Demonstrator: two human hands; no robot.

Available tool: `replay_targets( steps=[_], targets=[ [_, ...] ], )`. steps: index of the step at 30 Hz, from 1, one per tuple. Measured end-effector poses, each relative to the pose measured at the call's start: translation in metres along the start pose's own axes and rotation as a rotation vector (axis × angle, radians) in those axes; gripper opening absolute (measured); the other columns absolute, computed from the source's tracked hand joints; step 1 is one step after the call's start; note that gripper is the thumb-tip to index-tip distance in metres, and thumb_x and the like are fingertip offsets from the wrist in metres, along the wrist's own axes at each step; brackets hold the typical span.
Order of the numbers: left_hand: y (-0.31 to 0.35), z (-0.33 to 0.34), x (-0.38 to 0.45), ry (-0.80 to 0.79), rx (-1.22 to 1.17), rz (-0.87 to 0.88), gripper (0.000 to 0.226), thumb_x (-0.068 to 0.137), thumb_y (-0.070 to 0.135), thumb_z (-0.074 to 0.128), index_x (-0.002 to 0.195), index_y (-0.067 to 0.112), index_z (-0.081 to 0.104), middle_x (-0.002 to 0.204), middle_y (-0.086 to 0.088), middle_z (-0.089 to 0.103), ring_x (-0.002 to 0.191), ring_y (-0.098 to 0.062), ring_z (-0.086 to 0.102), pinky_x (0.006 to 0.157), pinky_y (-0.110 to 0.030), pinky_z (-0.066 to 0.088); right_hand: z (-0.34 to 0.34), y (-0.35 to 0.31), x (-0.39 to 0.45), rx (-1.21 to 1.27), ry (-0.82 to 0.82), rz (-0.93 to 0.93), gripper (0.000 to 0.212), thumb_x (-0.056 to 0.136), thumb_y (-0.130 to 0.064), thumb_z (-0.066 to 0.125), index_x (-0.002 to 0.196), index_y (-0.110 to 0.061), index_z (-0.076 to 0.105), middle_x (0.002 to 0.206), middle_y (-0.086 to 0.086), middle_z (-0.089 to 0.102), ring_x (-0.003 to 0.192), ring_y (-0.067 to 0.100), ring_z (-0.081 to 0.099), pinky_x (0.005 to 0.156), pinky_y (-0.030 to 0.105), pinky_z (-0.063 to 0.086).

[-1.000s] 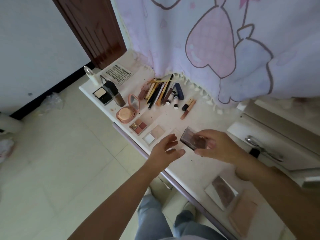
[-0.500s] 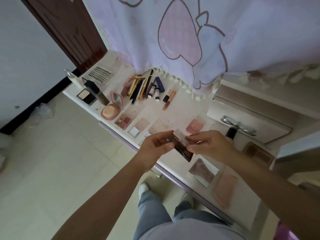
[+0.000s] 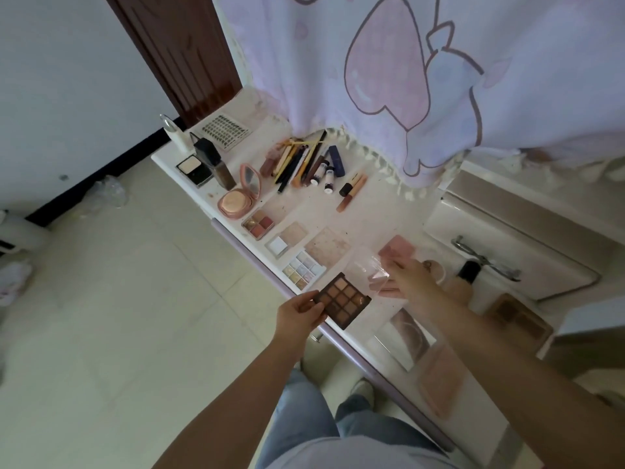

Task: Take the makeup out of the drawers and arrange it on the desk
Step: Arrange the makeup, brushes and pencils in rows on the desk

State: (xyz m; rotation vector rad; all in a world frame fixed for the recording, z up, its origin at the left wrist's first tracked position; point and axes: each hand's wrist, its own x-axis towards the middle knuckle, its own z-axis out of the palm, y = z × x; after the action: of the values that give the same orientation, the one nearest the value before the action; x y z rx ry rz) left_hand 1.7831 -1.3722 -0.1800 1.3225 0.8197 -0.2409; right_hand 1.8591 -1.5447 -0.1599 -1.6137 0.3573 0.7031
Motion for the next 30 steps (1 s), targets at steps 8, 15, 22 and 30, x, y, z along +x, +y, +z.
replay_targets(
  steps=[8,15,22,30],
  targets=[
    [-0.018,0.009,0.018,0.143,0.153,-0.061,0.026,0.083,-0.003,0.062,0.11,-0.003,0.06,0.07,-0.002,0.061,0.043,-0.001,0.062,0.062,-0.023,0.051,0.005,0.02,0.025,-0.317,0.24,-0.094,0.029,0.095,-0.019,0.044,0.1,0.005,0.059,0.08,0.017,0.062,0.067,0.022,0.057,0.068,0.034,0.054],
    [-0.017,0.007,0.025,0.193,0.151,-0.09,0.024,0.081,-0.005,0.065,0.103,-0.008,0.059,0.069,-0.005,0.058,0.06,-0.013,0.059,0.05,-0.011,0.052,0.002,0.03,0.038,-0.273,0.296,-0.008,0.032,0.094,-0.025,0.046,0.076,0.0,0.057,0.058,0.007,0.056,0.038,0.008,0.056,0.049,0.021,0.053],
    [-0.017,0.008,0.027,0.18,0.181,-0.093,0.018,0.082,-0.005,0.063,0.099,-0.004,0.058,0.071,-0.005,0.057,0.062,-0.015,0.059,0.066,-0.022,0.053,0.002,0.03,0.036,-0.204,0.257,0.041,0.034,0.093,-0.03,0.048,0.073,-0.004,0.056,0.061,0.006,0.056,0.053,0.014,0.057,0.051,0.019,0.053],
    [-0.02,0.01,0.027,0.163,0.205,-0.063,0.014,0.081,-0.005,0.063,0.091,0.003,0.056,0.072,-0.007,0.059,0.067,-0.018,0.062,0.075,-0.029,0.055,0.003,0.028,0.018,-0.671,0.258,-0.353,0.019,0.089,-0.006,0.05,0.083,0.005,0.065,0.081,0.022,0.068,0.066,0.028,0.061,0.068,0.028,0.048]
  ],
)
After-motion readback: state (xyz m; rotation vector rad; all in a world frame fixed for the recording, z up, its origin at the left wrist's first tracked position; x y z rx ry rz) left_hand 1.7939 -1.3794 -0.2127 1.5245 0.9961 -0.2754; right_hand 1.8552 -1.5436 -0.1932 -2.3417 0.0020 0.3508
